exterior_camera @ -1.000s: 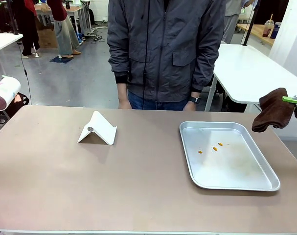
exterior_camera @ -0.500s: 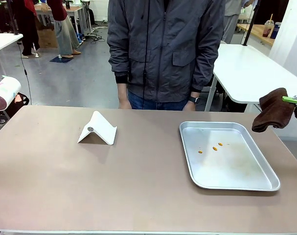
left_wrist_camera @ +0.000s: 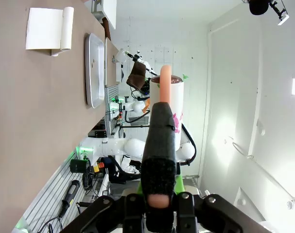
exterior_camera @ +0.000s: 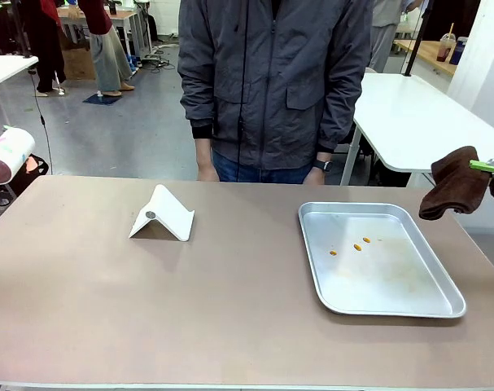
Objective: Clean the surface of the table.
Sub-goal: Clean the area not pointed to by the person.
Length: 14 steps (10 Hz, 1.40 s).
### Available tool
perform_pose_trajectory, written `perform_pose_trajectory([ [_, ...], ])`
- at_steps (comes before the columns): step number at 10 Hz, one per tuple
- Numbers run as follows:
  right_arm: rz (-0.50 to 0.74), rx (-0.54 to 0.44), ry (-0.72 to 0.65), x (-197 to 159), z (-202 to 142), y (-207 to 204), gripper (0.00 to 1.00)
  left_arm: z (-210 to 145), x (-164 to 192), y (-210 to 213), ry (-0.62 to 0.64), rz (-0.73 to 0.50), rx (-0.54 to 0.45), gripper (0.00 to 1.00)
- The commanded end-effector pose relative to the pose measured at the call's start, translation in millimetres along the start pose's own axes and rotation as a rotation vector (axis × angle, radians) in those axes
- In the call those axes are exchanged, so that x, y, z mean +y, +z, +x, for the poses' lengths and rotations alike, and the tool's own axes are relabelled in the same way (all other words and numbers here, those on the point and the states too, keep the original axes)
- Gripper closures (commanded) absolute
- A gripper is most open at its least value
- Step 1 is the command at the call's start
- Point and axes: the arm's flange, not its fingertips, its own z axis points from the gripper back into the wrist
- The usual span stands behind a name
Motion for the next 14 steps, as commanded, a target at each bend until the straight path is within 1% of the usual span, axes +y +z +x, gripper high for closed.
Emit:
perform_pose_trajectory([
  [1, 0.011, 0.003, 0.000, 4, 0, 2, 1.00, 0, -6, 2, 0.002, -0.011, -0.003, 0.78],
  [4, 0.011, 0.003, 0.000, 4, 0, 2, 1.00, 0, -6, 2, 0.002, -0.011, -0.003, 0.78],
  [5, 0.000, 0.000, 0.000, 0, 0, 0, 0.89, 0, -6, 2, 0.002, -0.011, -0.003, 0.78],
  [6, -0.070, -0.023, 0.033, 3, 0, -8, 0.89, 0, -6, 2, 0.002, -0.011, -0.003, 0.78],
  [9, -0.347, -0.033, 0.135, 3, 9, -69, 0.89, 0, -6, 2, 0.002, -0.011, -0.003, 0.78],
  [10, -0.406, -0.043, 0.168, 1, 11, -85, 0.89, 0, -6, 2, 0.002, -0.011, -0.003, 0.78],
  [11, -0.476, -0.066, 0.198, -2, 13, -96, 0.89, 0, -6, 2, 0.002, -0.011, -0.003, 0.78],
  [14, -0.698, -0.073, 0.303, -10, 23, -117, 0.89, 0, -6, 2, 0.002, -0.011, -0.003, 0.78],
])
